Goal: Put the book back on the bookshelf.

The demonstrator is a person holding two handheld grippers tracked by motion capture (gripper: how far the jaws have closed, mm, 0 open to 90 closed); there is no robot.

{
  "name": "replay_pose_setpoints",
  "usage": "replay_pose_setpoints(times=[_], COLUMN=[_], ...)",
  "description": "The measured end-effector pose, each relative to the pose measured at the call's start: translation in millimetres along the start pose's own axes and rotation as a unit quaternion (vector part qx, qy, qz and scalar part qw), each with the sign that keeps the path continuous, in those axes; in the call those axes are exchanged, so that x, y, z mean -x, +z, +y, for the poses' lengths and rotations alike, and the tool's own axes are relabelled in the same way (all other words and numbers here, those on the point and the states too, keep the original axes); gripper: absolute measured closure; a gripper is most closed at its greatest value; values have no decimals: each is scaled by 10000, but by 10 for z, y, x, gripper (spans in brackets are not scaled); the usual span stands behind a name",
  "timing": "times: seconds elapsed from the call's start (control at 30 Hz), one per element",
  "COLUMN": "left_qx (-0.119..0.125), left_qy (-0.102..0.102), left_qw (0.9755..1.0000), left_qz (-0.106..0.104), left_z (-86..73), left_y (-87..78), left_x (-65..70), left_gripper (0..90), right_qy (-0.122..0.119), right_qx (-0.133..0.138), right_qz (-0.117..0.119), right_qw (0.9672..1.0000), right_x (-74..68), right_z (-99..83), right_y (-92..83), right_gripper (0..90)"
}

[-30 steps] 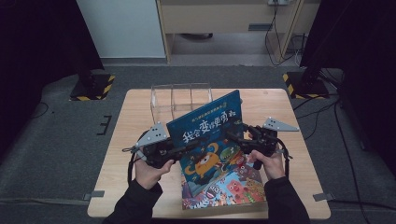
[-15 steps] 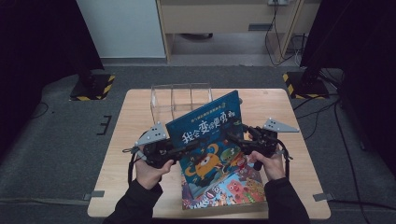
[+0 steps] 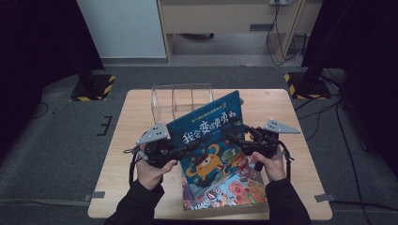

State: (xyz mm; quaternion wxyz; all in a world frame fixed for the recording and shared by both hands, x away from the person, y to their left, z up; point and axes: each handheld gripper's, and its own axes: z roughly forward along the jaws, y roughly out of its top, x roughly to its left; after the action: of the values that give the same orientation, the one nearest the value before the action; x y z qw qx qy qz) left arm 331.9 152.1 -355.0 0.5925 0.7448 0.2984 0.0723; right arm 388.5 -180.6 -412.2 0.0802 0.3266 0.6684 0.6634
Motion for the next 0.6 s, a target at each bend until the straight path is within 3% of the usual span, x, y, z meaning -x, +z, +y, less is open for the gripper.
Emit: replay_pose_setpoints(times=[0.17,0.43,0.6], left_qx=[10,144,185], left_qy=[18,-177,-20], left_qw=[10000,9995,9997], left_qz=[-72,-203,-151], left_z=[2,-8,27], left_y=[1,7,16], left_x=[3,-20,27], left_gripper=[796,818,825], right_qy=[13,46,71], right_qx=[-2,12,88], right_qz=[24,46,39], right_qw=[10000,10000,9999], right_x=[0,8,7], right_z=[2,7,25], right_y=[-9,-22,-42], right_gripper=[293,292,292])
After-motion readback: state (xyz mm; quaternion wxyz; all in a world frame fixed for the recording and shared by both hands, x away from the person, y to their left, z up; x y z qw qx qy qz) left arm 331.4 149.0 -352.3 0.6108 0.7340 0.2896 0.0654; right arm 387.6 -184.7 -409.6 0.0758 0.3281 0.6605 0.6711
